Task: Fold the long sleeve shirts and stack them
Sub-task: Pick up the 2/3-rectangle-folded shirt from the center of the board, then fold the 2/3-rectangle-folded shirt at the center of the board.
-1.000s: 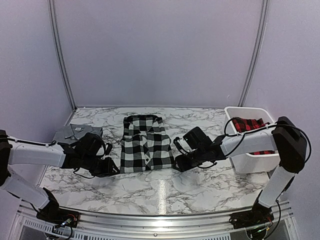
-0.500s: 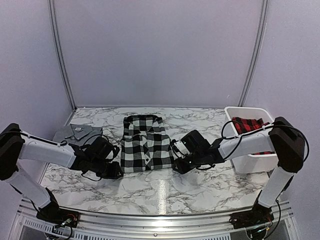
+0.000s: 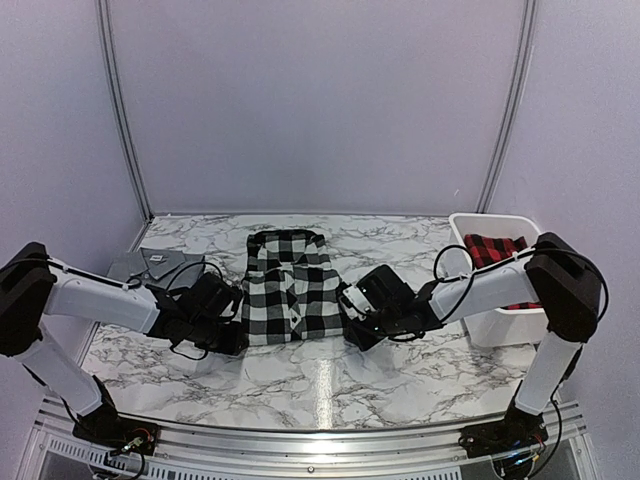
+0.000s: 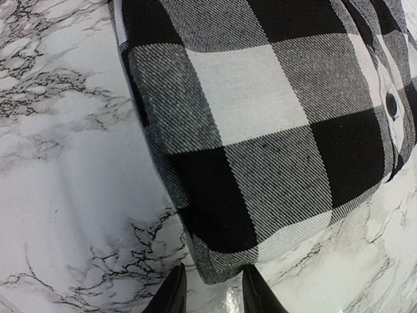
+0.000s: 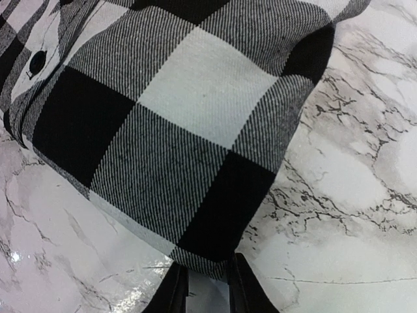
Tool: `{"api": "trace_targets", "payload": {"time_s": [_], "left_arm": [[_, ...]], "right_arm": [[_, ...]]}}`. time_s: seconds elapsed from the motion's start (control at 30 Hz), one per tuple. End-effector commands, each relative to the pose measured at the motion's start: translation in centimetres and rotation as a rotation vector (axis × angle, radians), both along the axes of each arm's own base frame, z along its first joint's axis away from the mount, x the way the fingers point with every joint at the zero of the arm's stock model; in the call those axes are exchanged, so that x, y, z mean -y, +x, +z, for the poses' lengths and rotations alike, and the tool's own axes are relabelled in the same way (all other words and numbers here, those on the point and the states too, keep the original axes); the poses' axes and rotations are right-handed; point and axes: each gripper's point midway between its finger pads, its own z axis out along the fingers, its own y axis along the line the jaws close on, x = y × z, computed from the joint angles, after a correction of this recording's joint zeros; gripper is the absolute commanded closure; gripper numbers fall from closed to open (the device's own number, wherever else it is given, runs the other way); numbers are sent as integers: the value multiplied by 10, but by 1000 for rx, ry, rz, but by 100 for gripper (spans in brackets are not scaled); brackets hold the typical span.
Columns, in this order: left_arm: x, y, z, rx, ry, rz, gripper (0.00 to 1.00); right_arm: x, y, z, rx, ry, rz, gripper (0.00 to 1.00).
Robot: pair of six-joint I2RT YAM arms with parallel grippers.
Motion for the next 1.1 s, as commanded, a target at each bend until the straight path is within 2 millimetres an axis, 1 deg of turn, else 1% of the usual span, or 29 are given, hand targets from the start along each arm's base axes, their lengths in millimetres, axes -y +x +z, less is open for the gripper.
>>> {"api": "trace_targets", "payload": {"time_s": [0.0,0.1,0.2,0.27,0.4,0.43,0.53,0.67,0.77,0.83,0.87,0.9,0.97,1.07], "left_arm": [[-4,-11,-14,-40,79,-46,68],[0,-16,-13,-39,75,-82,68],[1,-16,-14,-35,82,-97,69],[2,-16,-15,-36,86,-101,74],[5,-13,-14,-30,88,-103,89],[6,-12,-12,-26,82,-100,92],[9,-11,1,-8,46,-91,100],[9,-16,19,8,-7,-82,100],[8,-25,29,17,-31,-81,100],[8,-34,37,23,-43,-85,100],[8,-38,41,25,-52,-86,100],[9,-42,50,38,-69,-88,100],[11,-50,64,56,-98,-92,100],[8,-54,89,88,-132,-71,100]], "right_arm": [[-5,-3,-8,-6,-28,20,80],[-6,-3,-9,-6,-29,25,82],[-7,-3,-10,-7,-31,25,84],[-9,-3,-11,-7,-32,29,89],[-7,1,-8,8,-47,9,100],[-7,0,-6,9,-45,8,100],[-4,-3,2,12,-33,0,100],[0,-12,17,9,4,-11,100],[0,-27,26,5,23,-7,100],[-2,-40,31,1,23,5,100],[-2,-46,34,-2,23,6,100],[-3,-52,39,-3,27,12,100],[-5,-62,53,4,50,16,100],[-9,-64,87,21,115,3,100]]}}
